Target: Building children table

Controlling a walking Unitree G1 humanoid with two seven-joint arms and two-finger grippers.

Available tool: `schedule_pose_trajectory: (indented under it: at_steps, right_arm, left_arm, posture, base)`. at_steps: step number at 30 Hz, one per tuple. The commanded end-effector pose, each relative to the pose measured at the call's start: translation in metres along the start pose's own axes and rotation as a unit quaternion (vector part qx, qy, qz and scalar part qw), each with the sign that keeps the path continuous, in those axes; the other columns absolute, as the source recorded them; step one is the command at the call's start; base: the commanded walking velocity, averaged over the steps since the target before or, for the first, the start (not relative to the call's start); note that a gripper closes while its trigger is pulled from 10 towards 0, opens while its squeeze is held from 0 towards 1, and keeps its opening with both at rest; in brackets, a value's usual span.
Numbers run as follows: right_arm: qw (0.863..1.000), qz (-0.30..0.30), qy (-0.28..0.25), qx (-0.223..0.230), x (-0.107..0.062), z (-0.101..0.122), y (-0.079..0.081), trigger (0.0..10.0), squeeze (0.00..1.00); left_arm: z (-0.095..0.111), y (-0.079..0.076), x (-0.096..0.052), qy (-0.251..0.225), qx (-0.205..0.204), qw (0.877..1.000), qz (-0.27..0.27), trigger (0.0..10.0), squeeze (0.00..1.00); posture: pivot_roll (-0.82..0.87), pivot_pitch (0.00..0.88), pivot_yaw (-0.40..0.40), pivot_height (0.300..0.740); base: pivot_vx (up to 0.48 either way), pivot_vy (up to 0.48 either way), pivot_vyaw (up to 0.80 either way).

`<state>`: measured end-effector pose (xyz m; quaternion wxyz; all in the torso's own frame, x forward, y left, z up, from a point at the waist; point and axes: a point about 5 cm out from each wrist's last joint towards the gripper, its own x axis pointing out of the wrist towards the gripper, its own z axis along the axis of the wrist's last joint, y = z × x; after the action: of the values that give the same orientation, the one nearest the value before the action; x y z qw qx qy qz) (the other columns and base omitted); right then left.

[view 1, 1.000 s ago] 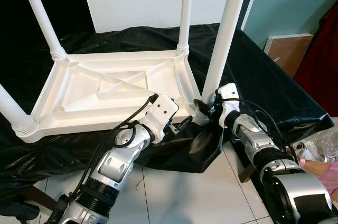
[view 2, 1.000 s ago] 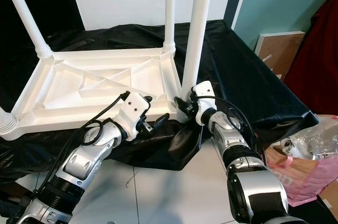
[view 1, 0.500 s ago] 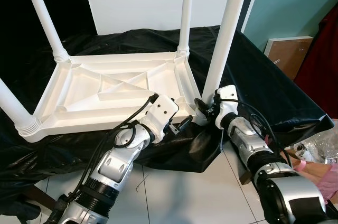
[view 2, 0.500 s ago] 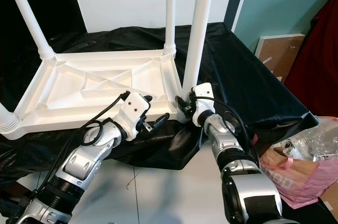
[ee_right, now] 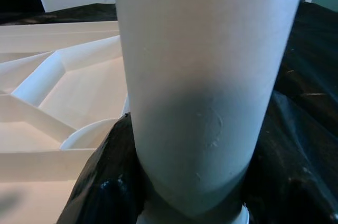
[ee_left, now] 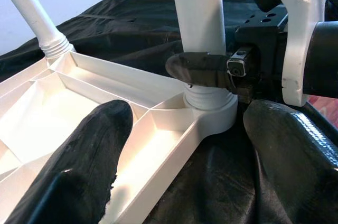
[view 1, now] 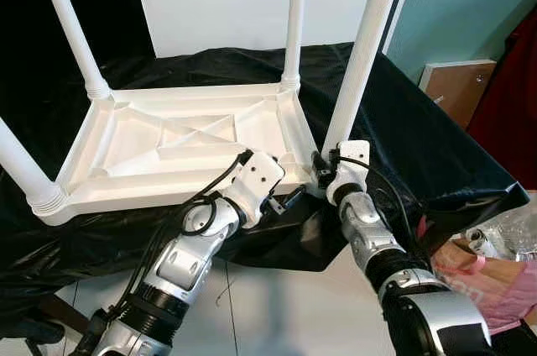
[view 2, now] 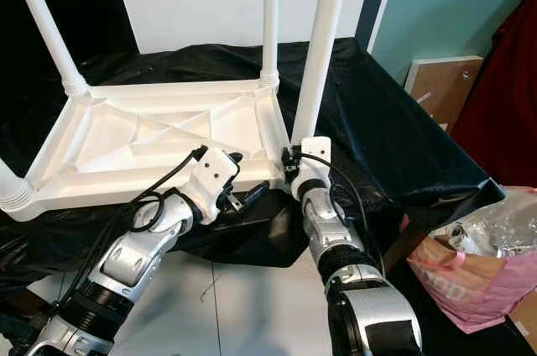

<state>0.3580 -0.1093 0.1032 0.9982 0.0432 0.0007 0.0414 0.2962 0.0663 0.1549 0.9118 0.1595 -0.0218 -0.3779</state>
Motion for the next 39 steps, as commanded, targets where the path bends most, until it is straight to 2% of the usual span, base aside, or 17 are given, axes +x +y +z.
schedule_pose_trajectory:
  at_steps: [1,12,13,15,16,20,23,25,27,30,32,33,34,39]
  right_arm:
    - [0.999,-0.011,0.042,0.019,-0.008,-0.019,-0.002,10.0,0.00]
    - [0.999,-0.012,0.026,0.018,-0.009,-0.016,0.003,10.0,0.00]
    - [1.000,-0.010,0.022,0.016,-0.009,-0.014,0.003,10.0,0.12]
    - [1.000,-0.010,0.022,0.016,-0.009,-0.014,0.003,10.0,0.12]
    - [1.000,-0.005,0.015,0.020,-0.009,-0.012,0.002,10.0,1.00]
    - [1.000,0.006,0.001,0.019,-0.009,-0.009,0.001,10.0,1.00]
    - [0.998,0.052,-0.024,0.005,-0.010,-0.001,-0.006,10.0,1.00]
    - [0.998,0.052,-0.024,0.005,-0.010,-0.001,-0.006,10.0,1.00]
    - [0.995,0.097,-0.035,-0.017,-0.012,0.003,-0.017,10.0,1.00]
    - [0.992,0.118,-0.035,-0.029,-0.013,0.004,-0.021,10.0,1.00]
    - [0.983,0.170,-0.034,-0.053,-0.012,0.008,-0.026,10.0,1.00]
    - [0.979,0.193,-0.033,-0.063,-0.011,0.011,-0.027,10.0,0.62]
    - [0.971,0.222,-0.031,-0.078,-0.009,0.015,-0.027,10.0,0.00]
    - [0.967,0.238,-0.026,-0.084,-0.007,0.017,-0.027,10.0,0.00]
  left_arm:
    - [-0.003,-0.006,0.000,0.004,0.005,1.000,-0.030,10.0,0.00]
    - [-0.003,-0.004,-0.002,0.005,0.004,1.000,-0.023,10.0,0.00]
    - [-0.004,-0.004,-0.003,0.007,0.004,1.000,-0.023,10.0,0.00]
    - [-0.004,-0.004,-0.003,0.007,0.004,1.000,-0.023,10.0,0.00]
    - [-0.004,-0.004,-0.003,0.008,0.006,1.000,-0.024,10.0,0.00]
    - [-0.005,-0.004,-0.003,0.010,0.007,1.000,-0.025,10.0,0.00]
    - [-0.004,-0.002,-0.002,0.010,0.009,1.000,-0.026,10.0,0.00]
    - [-0.004,-0.002,-0.002,0.010,0.009,1.000,-0.026,10.0,0.00]
    - [-0.002,-0.001,0.000,0.007,0.011,1.000,-0.028,10.0,0.00]
    - [-0.002,0.000,0.001,0.007,0.011,0.999,-0.030,10.0,0.00]
    - [-0.002,-0.004,0.002,0.007,0.010,0.999,-0.042,10.0,0.00]
    - [-0.002,-0.006,0.003,0.007,0.011,0.999,-0.047,10.0,0.00]
    - [-0.002,-0.008,0.004,0.006,0.011,0.999,-0.052,10.0,0.00]
    - [-0.001,-0.008,0.004,0.006,0.010,0.999,-0.053,10.0,0.00]
  posture:
    - [0.03,0.000,-0.042,0.740]
    - [0.03,0.000,-0.039,0.740]
    - [0.03,0.000,-0.033,0.740]
    - [0.03,0.000,-0.033,0.740]
    - [0.03,0.000,-0.030,0.740]
    - [0.02,0.000,-0.022,0.740]
    - [0.01,0.000,-0.016,0.740]
    - [0.01,0.000,-0.016,0.740]
    - [0.01,0.000,-0.012,0.740]
    - [0.00,0.000,-0.002,0.740]
    - [-0.02,0.000,0.009,0.740]
    - [-0.02,0.000,0.011,0.740]
    - [-0.02,0.000,0.012,0.740]
    - [-0.02,0.000,0.011,0.740]
  base:
    - [0.000,0.000,0.00]
    - [0.000,0.000,0.00]
    - [0.000,0.000,0.00]
    - [0.000,0.000,0.00]
    - [0.000,0.000,0.00]
    - [0.000,0.000,0.00]
    - [0.000,0.000,0.00]
    - [0.000,0.000,0.00]
    - [0.000,0.000,0.00]
    - [0.000,0.000,0.00]
    - [0.000,0.000,0.00]
    - [0.000,0.000,0.00]
    - [0.000,0.000,0.00]
    - [0.000,0.000,0.00]
